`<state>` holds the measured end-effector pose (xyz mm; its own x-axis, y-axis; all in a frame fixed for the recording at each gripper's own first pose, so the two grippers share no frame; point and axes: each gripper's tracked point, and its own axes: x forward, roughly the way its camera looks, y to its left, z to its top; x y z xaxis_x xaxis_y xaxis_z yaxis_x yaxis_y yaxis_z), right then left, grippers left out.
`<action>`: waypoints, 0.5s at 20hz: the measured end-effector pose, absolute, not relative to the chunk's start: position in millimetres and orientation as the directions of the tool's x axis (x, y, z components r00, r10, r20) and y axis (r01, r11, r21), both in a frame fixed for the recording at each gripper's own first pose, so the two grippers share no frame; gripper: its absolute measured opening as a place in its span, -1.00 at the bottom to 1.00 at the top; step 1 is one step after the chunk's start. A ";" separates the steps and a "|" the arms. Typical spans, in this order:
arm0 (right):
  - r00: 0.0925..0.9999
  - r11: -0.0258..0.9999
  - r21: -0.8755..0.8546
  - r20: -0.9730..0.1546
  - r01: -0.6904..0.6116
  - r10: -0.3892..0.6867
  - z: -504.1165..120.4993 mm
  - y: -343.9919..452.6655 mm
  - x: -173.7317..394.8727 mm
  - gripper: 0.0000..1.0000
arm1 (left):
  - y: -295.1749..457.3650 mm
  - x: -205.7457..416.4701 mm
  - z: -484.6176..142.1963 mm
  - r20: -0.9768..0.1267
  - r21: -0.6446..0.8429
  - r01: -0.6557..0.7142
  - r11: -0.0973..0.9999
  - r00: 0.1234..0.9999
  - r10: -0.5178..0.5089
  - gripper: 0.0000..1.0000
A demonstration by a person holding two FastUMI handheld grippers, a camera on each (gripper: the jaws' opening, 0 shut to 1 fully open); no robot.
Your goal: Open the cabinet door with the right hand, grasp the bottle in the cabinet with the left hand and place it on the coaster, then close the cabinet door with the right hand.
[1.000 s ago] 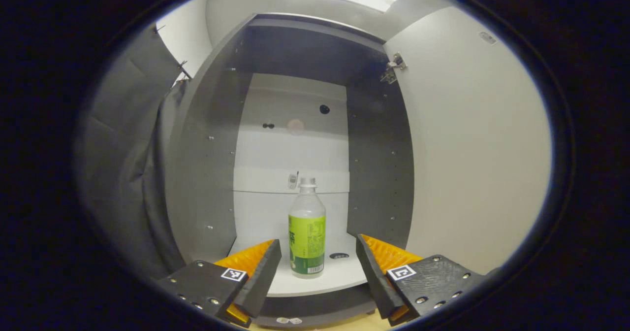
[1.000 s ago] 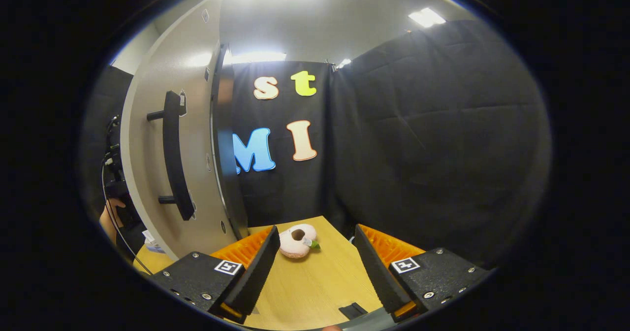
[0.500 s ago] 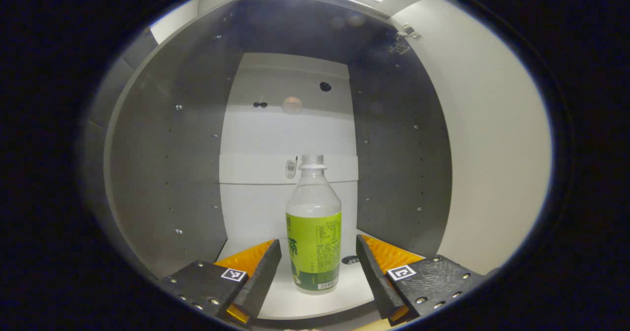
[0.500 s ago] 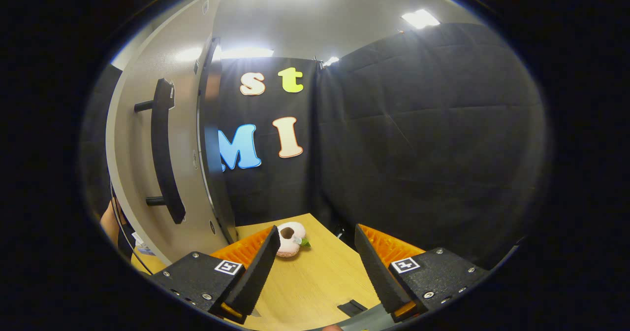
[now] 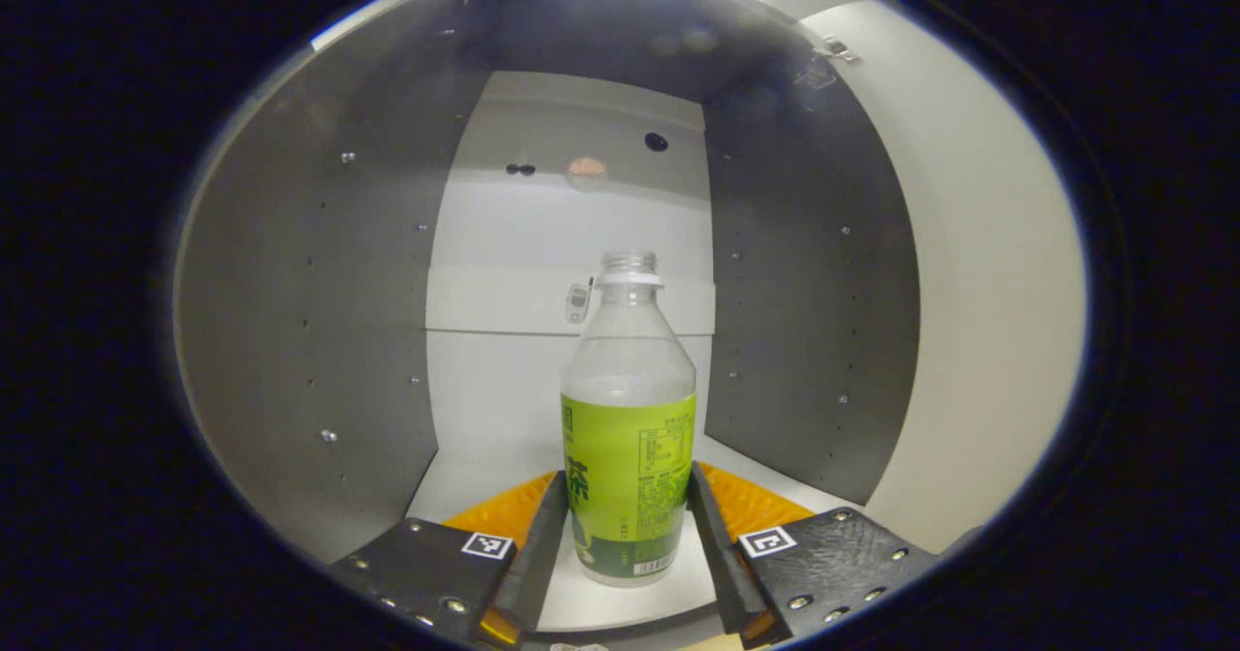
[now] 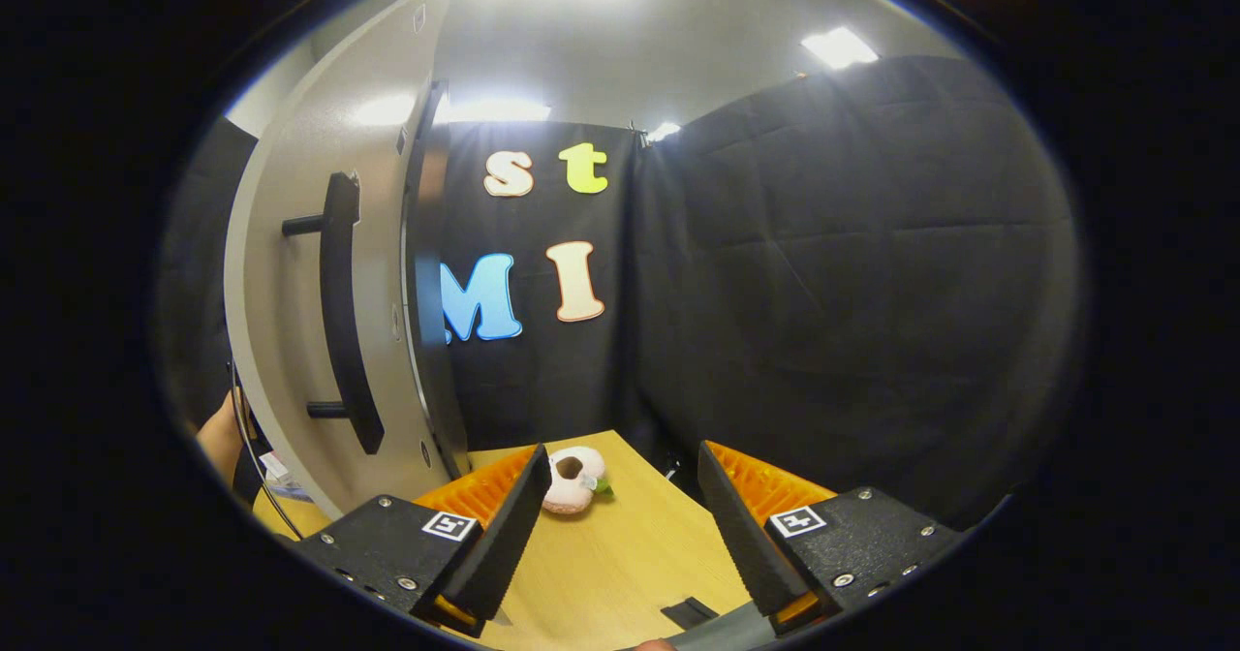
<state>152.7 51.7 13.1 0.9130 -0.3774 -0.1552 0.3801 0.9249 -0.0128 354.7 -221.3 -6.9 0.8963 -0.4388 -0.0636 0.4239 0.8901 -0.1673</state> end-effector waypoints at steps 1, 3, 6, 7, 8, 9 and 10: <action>0.919 0.931 -0.005 -0.159 0.364 -0.360 12.3 53.7 152.3 0.88 | -214.8 347.1 -3.7 -0.060 -0.162 0.415 0.895 0.901 -0.429 0.38; 0.931 0.942 0.011 -0.155 0.336 -0.330 14.4 53.7 152.3 0.88 | -203.4 330.4 6.4 -0.051 -0.142 0.393 0.908 0.914 -0.403 0.29; 0.946 0.955 0.029 -0.145 0.296 -0.289 19.1 52.8 146.7 0.88 | -190.6 307.5 20.6 -0.042 -0.135 0.365 0.921 0.927 -0.374 0.46; 0.950 0.958 0.029 -0.141 0.286 -0.279 20.5 51.2 144.3 0.88 | -183.3 298.2 22.3 -0.038 -0.135 0.353 0.926 0.932 -0.361 0.46; 0.953 0.961 0.028 -0.141 0.275 -0.269 20.1 49.2 142.7 0.87 | -178.8 292.6 25.6 -0.034 -0.135 0.342 0.930 0.936 -0.349 0.38; 0.956 0.964 0.028 -0.144 0.264 -0.257 20.3 48.2 139.3 0.88 | -174.3 285.1 29.1 -0.030 -0.135 0.332 0.934 0.940 -0.338 0.46; 0.959 0.967 0.029 -0.144 0.252 -0.246 20.5 48.2 138.0 0.88 | -169.7 276.0 32.8 -0.026 -0.136 0.322 0.937 0.944 -0.329 0.46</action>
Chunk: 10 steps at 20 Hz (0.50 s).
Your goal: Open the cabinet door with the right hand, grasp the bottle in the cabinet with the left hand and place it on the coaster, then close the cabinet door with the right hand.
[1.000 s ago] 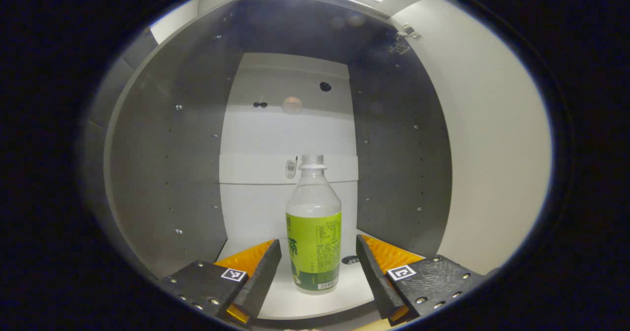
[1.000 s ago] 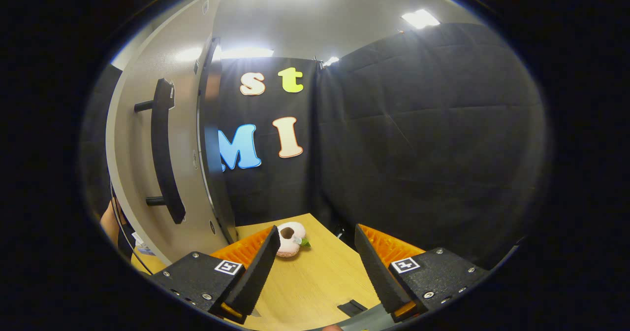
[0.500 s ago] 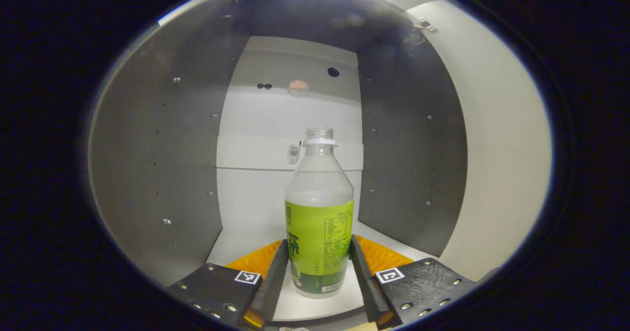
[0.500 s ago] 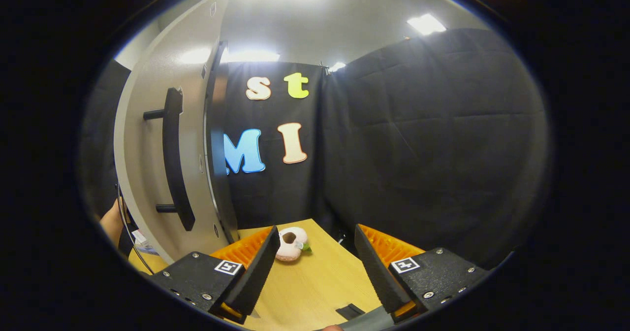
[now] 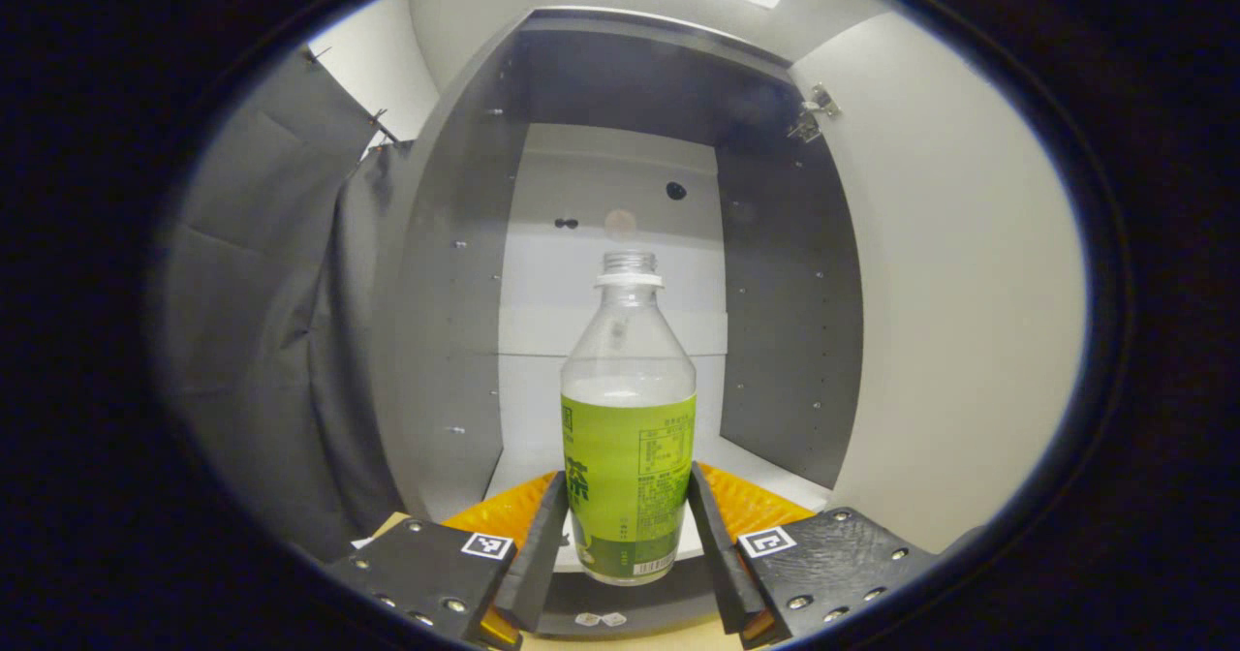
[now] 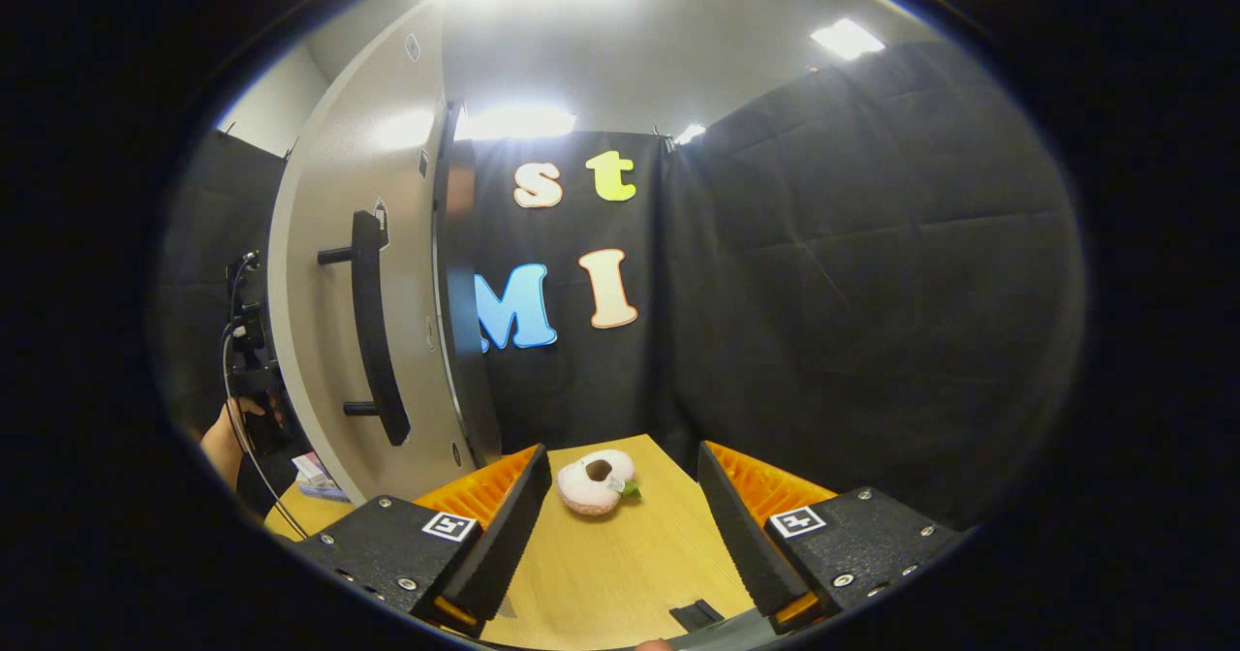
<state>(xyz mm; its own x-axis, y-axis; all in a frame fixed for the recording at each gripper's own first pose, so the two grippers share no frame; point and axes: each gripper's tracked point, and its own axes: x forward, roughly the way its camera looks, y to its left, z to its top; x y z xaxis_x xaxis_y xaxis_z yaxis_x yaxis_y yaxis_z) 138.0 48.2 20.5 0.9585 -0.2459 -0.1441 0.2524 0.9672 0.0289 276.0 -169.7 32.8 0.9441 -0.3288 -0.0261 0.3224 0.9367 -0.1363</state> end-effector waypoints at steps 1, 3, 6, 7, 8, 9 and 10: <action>0.961 0.970 0.030 -0.143 0.243 -0.236 21.1 47.8 135.3 0.88 | -163.1 265.3 37.8 -0.019 -0.136 0.313 0.940 0.948 -0.319 0.48; 0.966 0.975 0.032 -0.145 0.219 -0.213 20.3 47.4 131.0 0.88 | -151.3 243.3 46.4 -0.005 -0.128 0.295 0.947 0.955 -0.298 0.46; 0.973 0.982 0.026 -0.146 0.185 -0.179 20.2 48.6 124.2 0.88 | -134.7 210.6 51.4 0.001 -0.111 0.274 0.955 0.961 -0.276 0.48; 0.975 0.984 0.023 -0.145 0.175 -0.170 20.8 48.4 121.3 0.88 | -129.2 200.9 51.0 0.000 -0.105 0.265 0.958 0.964 -0.267 0.48; 0.977 0.986 0.022 -0.143 0.165 -0.160 20.7 49.1 119.5 0.87 | -126.9 193.6 51.5 0.001 -0.102 0.257 0.961 0.966 -0.258 0.38; 0.979 0.988 0.022 -0.140 0.154 -0.149 21.2 49.8 117.2 0.88 | -121.9 181.5 49.3 0.004 -0.102 0.253 0.962 0.967 -0.254 0.46; 0.981 0.990 0.024 -0.138 0.142 -0.138 20.9 51.4 116.7 0.88 | -118.5 172.7 47.0 0.010 -0.104 0.251 0.962 0.968 -0.251 0.38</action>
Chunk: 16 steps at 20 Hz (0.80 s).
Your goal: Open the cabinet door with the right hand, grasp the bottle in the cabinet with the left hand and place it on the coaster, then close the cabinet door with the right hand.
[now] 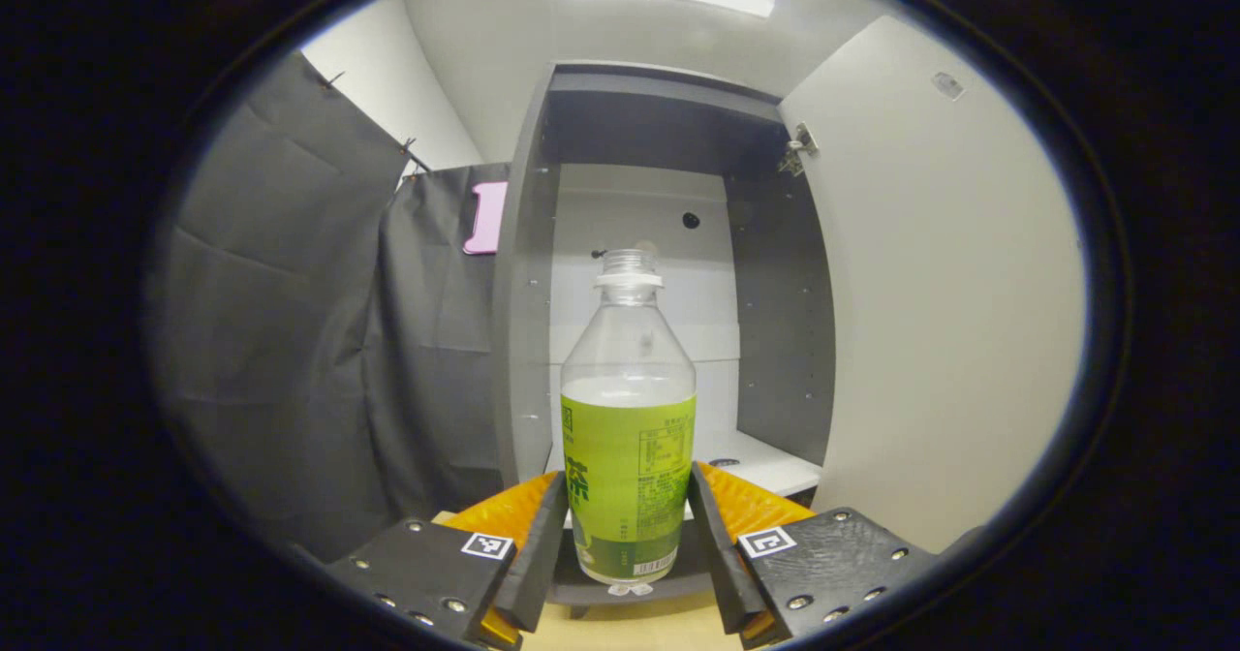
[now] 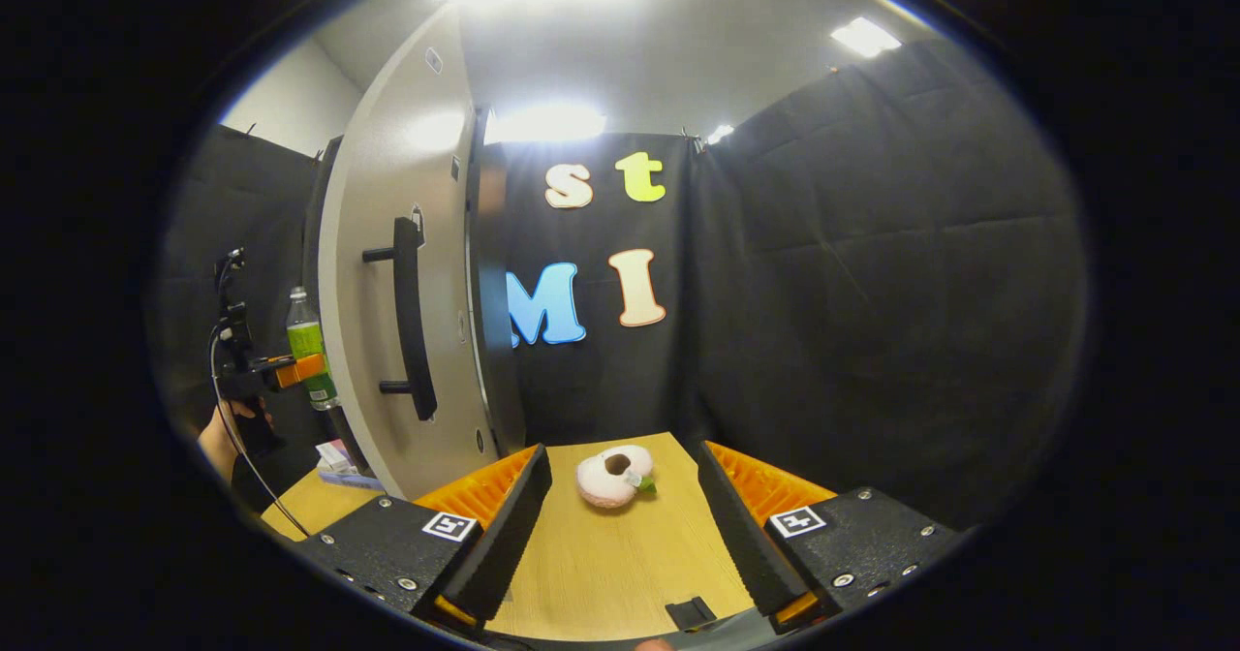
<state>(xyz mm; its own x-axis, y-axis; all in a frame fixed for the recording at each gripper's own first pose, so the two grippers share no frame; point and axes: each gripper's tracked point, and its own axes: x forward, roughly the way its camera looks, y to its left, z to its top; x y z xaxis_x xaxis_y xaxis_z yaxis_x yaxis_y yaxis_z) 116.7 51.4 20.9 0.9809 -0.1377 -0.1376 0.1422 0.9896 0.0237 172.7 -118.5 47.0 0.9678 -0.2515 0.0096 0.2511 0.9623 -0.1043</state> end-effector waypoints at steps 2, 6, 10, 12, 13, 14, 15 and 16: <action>0.983 0.993 0.023 -0.144 0.115 -0.111 18.1 55.5 112.7 0.88 | -110.5 152.3 41.7 0.015 -0.109 0.241 0.964 0.970 -0.241 0.48; 0.985 0.997 0.011 -0.154 0.074 -0.072 13.1 59.7 104.1 0.88 | -97.5 119.9 26.3 0.003 -0.122 0.215 0.969 0.976 -0.217 0.38; 0.987 0.999 0.009 -0.158 0.044 -0.042 10.4 63.4 97.4 0.88 | -88.3 87.7 15.0 0.012 -0.132 0.204 0.970 0.979 -0.204 0.29; 0.986 1.000 0.015 -0.167 0.025 -0.023 7.2 66.3 96.4 0.88 | -83.8 72.9 5.6 0.011 -0.123 0.194 0.973 0.981 -0.195 0.29; 0.985 1.000 0.016 -0.170 0.017 -0.014 6.1 67.9 95.3 0.88 | -81.2 65.4 1.2 0.010 -0.117 0.188 0.975 0.982 -0.188 0.46; 0.985 1.000 0.016 -0.173 0.011 -0.008 4.4 69.3 95.5 0.88 | -80.5 58.1 -4.2 0.008 -0.116 0.188 0.975 0.982 -0.188 0.38; 0.985 1.000 0.016 -0.174 0.005 -0.003 4.4 70.7 95.2 0.88 | -79.2 51.8 -10.0 0.004 -0.116 0.186 0.976 0.982 -0.187 0.46; 0.985 1.000 0.017 -0.172 0.000 0.003 3.3 73.5 94.9 0.88 | -77.0 46.4 -15.3 0.002 -0.115 0.182 0.977 0.983 -0.183 0.46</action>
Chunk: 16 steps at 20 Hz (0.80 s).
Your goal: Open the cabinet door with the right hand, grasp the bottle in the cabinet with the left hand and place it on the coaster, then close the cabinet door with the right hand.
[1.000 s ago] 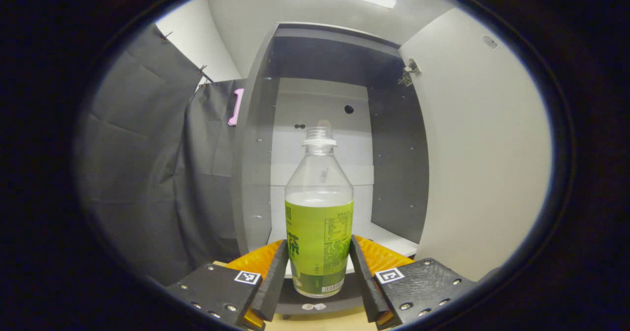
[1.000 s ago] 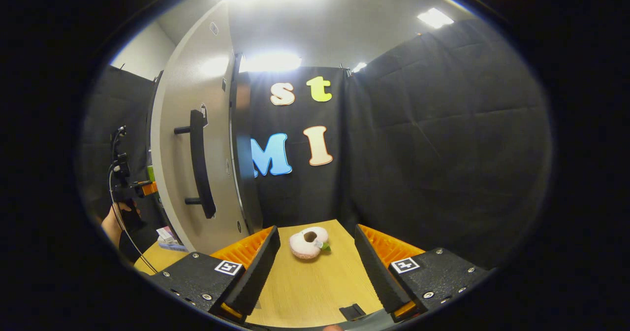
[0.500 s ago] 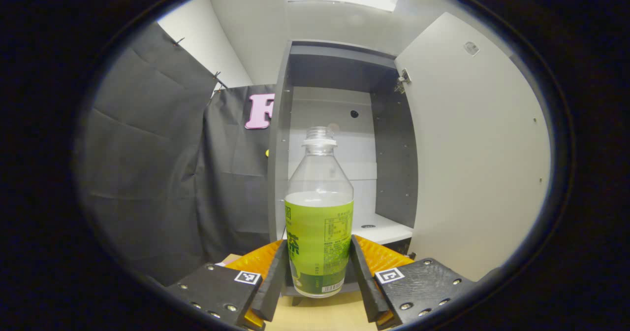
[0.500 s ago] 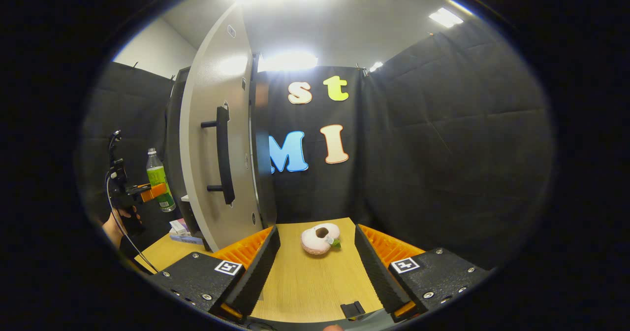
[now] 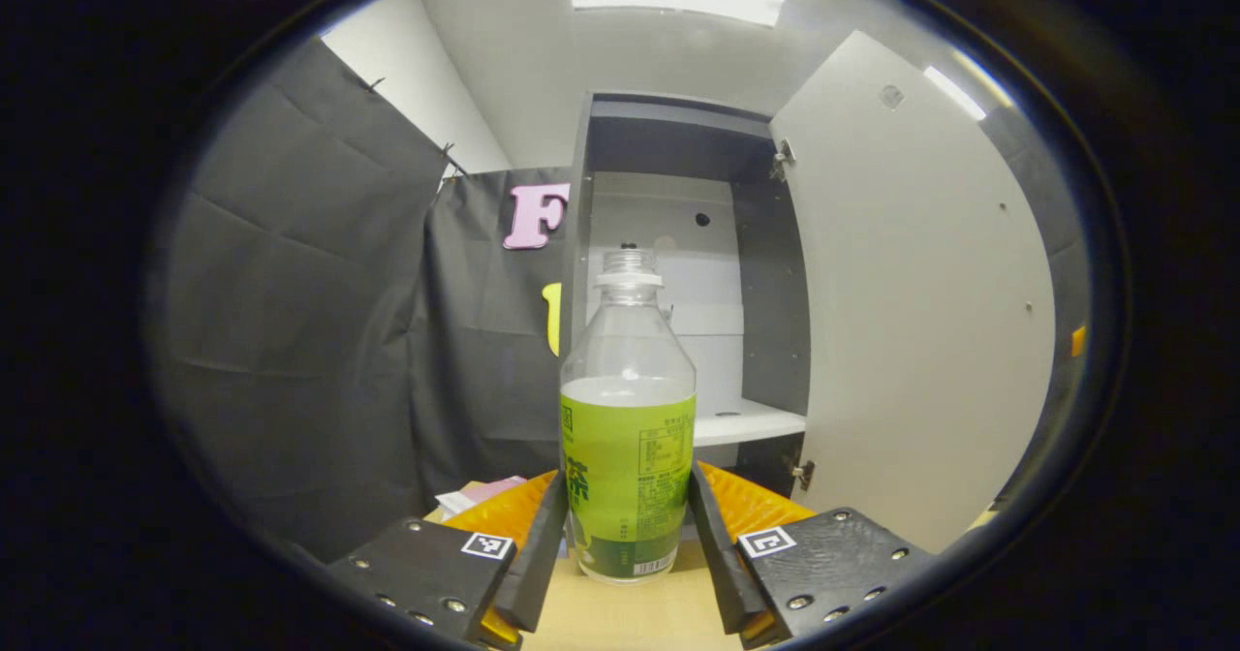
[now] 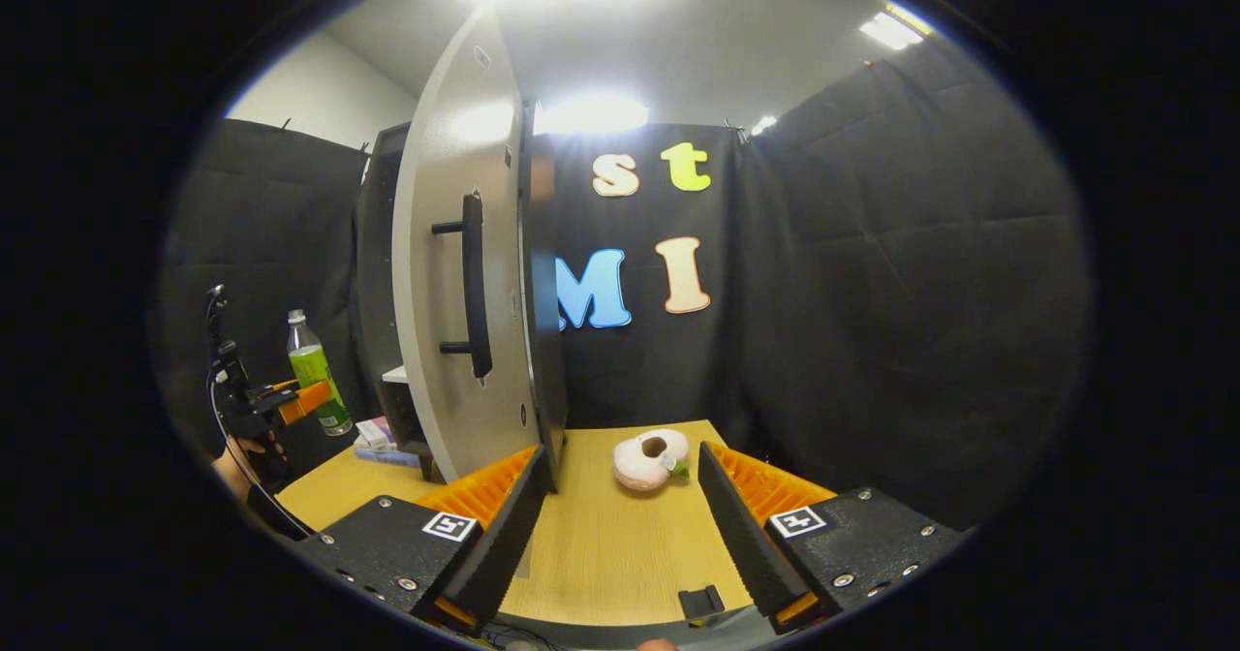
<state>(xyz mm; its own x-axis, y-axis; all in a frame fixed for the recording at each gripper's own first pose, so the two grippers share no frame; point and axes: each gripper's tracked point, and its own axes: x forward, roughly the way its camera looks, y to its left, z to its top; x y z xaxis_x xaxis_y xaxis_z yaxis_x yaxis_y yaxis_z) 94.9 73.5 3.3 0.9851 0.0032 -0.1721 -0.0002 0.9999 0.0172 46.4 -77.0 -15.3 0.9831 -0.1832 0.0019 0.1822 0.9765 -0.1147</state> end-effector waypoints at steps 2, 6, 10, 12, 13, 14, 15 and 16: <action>0.986 1.000 0.024 -0.168 -0.011 0.015 1.1 77.6 96.3 0.88 | -71.7 35.4 -27.3 -0.004 -0.110 0.173 0.979 0.985 -0.175 0.38; 0.985 0.999 0.036 -0.172 -0.024 0.030 -6.6 84.3 94.7 0.88 | -64.5 15.7 -56.4 -0.018 -0.127 0.167 0.978 0.985 -0.170 0.38; 0.982 0.999 0.041 -0.184 -0.029 0.036 -11.2 90.3 96.0 0.88 | -56.5 2.2 -89.1 -0.044 -0.129 0.135 0.982 0.989 -0.142 0.38; 0.982 0.999 0.028 -0.188 -0.026 0.031 -12.8 91.2 95.7 0.88 | -53.6 -6.8 -102.9 -0.033 -0.126 0.129 0.984 0.990 -0.134 0.46; 0.982 0.999 0.023 -0.188 -0.024 0.028 -13.8 91.8 96.6 0.88 | -55.4 -10.0 -112.6 -0.036 -0.125 0.127 0.984 0.991 -0.132 0.39; 0.982 1.000 0.020 -0.187 -0.022 0.025 -14.5 92.3 96.6 0.88 | -55.9 -13.9 -123.1 -0.049 -0.128 0.126 0.984 0.990 -0.133 0.46; 0.981 1.000 0.018 -0.191 -0.021 0.024 -15.7 93.7 96.1 0.88 | -57.3 -16.9 -134.6 -0.064 -0.134 0.126 0.983 0.989 -0.136 0.46; 0.981 1.000 0.016 -0.193 -0.023 0.026 -17.5 95.9 96.4 0.88 | -57.9 -20.6 -144.8 -0.077 -0.137 0.125 0.983 0.988 -0.137 0.39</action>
